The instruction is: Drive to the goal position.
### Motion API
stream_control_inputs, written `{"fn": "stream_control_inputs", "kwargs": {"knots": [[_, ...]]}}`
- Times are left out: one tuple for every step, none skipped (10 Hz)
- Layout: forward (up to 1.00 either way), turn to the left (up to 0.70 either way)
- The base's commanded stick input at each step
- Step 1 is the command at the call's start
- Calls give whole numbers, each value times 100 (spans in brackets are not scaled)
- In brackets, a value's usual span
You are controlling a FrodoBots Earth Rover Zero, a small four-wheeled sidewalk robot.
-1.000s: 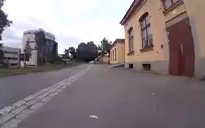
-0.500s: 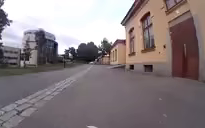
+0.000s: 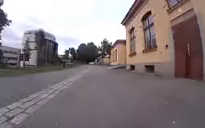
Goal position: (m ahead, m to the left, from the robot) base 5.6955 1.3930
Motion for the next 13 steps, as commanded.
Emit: {"fn": "stream_control_inputs", "kwargs": {"knots": [[45,0],[45,0],[45,0],[45,0],[45,0],[45,0],[45,0],[45,0],[45,0],[45,0],[45,0],[45,0],[45,0]]}}
